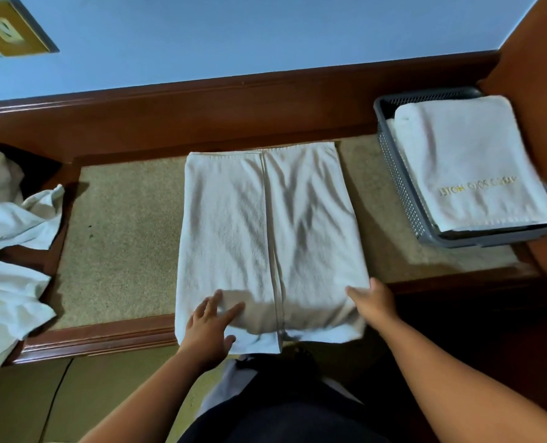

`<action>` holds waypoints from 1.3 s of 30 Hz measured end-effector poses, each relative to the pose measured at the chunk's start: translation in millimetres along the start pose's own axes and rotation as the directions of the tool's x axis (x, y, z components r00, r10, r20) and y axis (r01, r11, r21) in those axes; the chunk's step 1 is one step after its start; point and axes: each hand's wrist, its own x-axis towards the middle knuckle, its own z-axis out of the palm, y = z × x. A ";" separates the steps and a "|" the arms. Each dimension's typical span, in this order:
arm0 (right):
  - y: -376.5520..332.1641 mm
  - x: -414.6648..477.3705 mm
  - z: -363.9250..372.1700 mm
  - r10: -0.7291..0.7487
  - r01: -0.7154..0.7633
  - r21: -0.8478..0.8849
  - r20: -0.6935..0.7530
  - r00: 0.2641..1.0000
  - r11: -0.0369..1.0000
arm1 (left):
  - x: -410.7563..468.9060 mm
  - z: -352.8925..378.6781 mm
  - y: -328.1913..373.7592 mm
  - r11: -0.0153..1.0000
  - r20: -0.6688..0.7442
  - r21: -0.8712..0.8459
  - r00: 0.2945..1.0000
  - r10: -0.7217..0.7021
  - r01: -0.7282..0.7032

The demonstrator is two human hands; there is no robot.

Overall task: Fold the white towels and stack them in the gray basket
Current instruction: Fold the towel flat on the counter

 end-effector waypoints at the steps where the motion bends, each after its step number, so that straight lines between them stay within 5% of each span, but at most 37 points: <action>1: 3.7 -4.8 -0.4 -0.014 0.014 0.066 -0.001 1.000 0.998 | 0.4 2.7 1.8 1.000 -0.012 -0.022 1.000 -0.007 0.007; 6: 46.4 -22.8 -5.5 0.071 -0.090 0.060 0.271 0.960 0.994 | -1.9 12.9 2.3 0.996 -0.026 -0.090 0.999 -0.019 0.017; 12: 46.9 -22.6 -15.9 0.095 -0.122 0.131 0.194 0.976 0.984 | -4.0 6.2 -6.1 0.998 0.004 -0.060 0.999 0.037 -0.036; 17: 18.8 -39.8 -9.1 0.092 -0.170 0.362 0.224 0.970 0.917 | -3.3 -0.3 -24.0 0.988 -0.003 -0.112 0.995 0.104 -0.103; 22: -14.6 -64.0 12.2 -0.128 0.127 -0.053 -0.010 0.992 0.990 | -4.3 -9.6 -45.2 0.975 -0.091 -0.201 0.993 0.076 -0.093; 24: -37.8 -85.8 34.5 -0.175 0.172 -0.048 -0.064 0.983 0.984 | -4.1 -6.4 -58.8 0.954 -0.081 -0.295 0.996 0.031 -0.054; 26: -58.9 -110.2 66.1 -0.212 0.214 0.023 -0.055 0.976 0.977 | -3.6 -6.7 -67.5 0.877 -0.071 -0.481 0.997 -0.035 -0.003; 28: -77.1 -136.8 104.7 -0.299 0.302 0.011 0.168 0.939 0.953 | -1.0 -13.3 -70.0 0.703 -0.006 -0.704 0.987 -0.158 0.108; 30: -88.9 -163.6 142.8 -0.339 0.440 -0.079 0.520 0.784 0.895 | 4.1 -17.4 -71.0 0.423 0.138 -0.881 0.971 -0.195 0.211; 32: -89.9 -183.4 175.1 -0.343 0.552 -0.090 0.698 0.629 0.829 | 6.0 -17.1 -73.4 0.290 0.203 -0.924 0.963 -0.179 0.248; 34: -83.0 -193.3 192.5 -0.333 0.555 -0.082 0.725 0.603 0.828 | 6.9 -11.5 -74.2 0.374 0.186 -0.895 0.965 -0.188 0.245; 39: -52.2 -185.6 180.7 -0.287 0.452 -0.130 0.613 0.736 0.882 | -1.1 -4.2 -56.7 0.730 -0.047 -0.668 0.971 -0.236 0.145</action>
